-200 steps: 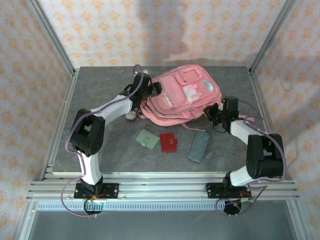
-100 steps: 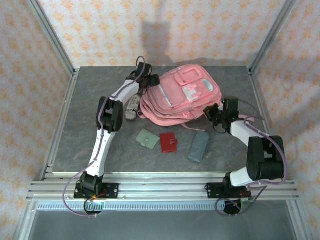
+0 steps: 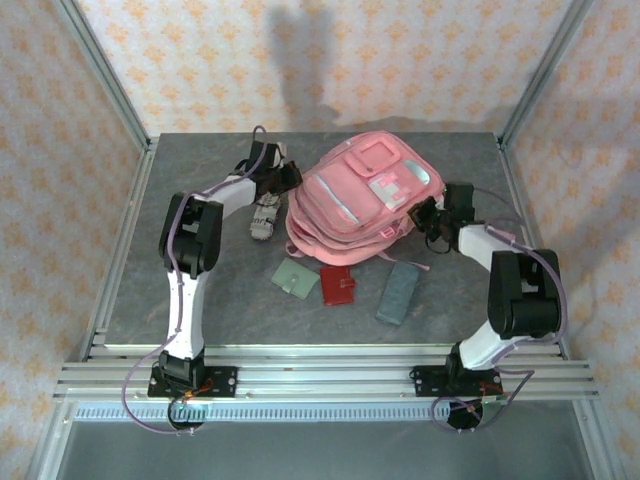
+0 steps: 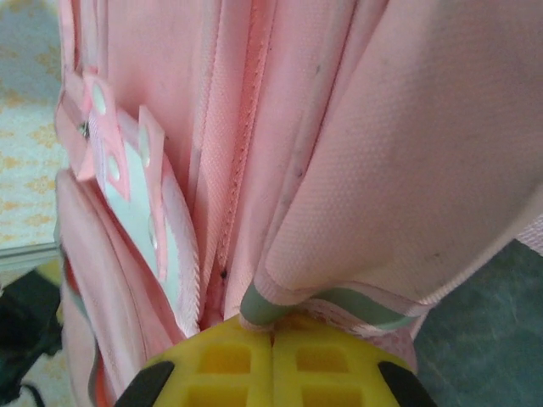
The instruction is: Pack the student bag
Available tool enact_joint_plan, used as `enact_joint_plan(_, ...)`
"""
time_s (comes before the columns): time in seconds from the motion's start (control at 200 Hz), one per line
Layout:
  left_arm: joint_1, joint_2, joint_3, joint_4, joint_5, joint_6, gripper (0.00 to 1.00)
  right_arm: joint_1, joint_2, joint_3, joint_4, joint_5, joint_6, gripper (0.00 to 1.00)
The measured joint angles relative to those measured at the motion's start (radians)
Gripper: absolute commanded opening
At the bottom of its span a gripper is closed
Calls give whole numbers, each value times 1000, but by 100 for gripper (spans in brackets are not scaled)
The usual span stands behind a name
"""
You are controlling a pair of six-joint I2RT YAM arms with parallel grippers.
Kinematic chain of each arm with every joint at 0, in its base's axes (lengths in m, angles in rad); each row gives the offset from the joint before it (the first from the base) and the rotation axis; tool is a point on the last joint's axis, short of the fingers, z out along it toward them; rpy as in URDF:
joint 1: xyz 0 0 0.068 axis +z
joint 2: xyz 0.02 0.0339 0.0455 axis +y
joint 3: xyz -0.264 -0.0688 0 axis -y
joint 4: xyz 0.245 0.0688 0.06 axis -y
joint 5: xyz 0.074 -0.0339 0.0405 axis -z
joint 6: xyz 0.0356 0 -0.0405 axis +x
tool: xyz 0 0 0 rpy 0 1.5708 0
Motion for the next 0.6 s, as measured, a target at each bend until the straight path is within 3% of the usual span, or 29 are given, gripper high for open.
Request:
enact_joint_plan(0.185,-19,-202,-281,101,2,-53,0,0,119,136,-1,17,1,0)
enact_joint_plan(0.36,-110,-379,-538,204,-27,-138,0,34,263,310,-3,50,0,0)
enact_joint_plan(0.526,-203,-458,-657,270,-68,-217,0,93,404,497,-11,72,0,9)
enact_joint_plan(0.601,-241,-465,-664,294,-95,-243,0,115,461,581,-19,77,-3,18)
